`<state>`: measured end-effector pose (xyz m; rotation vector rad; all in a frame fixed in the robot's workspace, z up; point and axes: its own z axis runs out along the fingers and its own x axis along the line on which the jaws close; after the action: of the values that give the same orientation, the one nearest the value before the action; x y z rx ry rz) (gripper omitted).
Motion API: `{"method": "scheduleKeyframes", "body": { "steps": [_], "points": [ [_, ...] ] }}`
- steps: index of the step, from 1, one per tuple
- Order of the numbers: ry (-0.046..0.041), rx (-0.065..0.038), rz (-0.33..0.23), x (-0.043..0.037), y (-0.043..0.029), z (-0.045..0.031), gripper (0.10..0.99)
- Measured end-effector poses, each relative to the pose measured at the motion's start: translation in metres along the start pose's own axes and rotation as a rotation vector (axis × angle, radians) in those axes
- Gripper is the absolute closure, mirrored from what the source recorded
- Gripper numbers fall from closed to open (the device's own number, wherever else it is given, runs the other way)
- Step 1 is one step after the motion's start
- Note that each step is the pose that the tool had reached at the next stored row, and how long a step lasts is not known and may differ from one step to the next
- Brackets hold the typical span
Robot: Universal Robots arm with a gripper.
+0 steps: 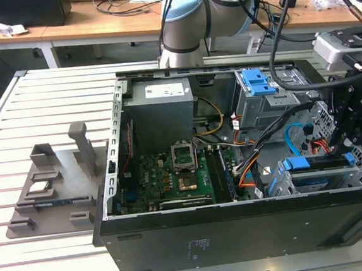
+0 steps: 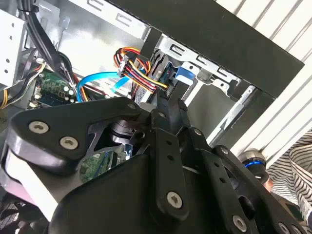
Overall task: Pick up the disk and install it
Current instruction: 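Insert the first disk wire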
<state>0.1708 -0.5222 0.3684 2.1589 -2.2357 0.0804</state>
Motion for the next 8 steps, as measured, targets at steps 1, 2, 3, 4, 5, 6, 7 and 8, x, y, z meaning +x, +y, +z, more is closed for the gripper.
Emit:
{"method": "scheduleKeyframes", "body": {
  "steps": [1, 2, 3, 4, 5, 6, 7, 8],
  "points": [
    [0.0061, 0.000, 0.000, -0.0053, 0.0000, -0.0155, 0.925],
    [0.0080, 0.000, 0.000, -0.0062, -0.0001, -0.0276, 0.980],
    [0.0080, 0.000, 0.000, -0.0061, -0.0001, -0.0289, 0.980],
    [0.0078, 0.000, 0.000, -0.0060, -0.0002, -0.0293, 0.980],
    [0.0078, 0.000, 0.000, -0.0060, -0.0002, -0.0296, 0.980],
    [0.0077, 0.000, 0.000, -0.0061, -0.0002, -0.0297, 0.980],
    [0.0078, 0.000, 0.000, -0.0061, -0.0002, -0.0298, 0.980],
    [0.0080, 0.000, 0.000, -0.0060, -0.0002, -0.0300, 0.980]
  ]
}}
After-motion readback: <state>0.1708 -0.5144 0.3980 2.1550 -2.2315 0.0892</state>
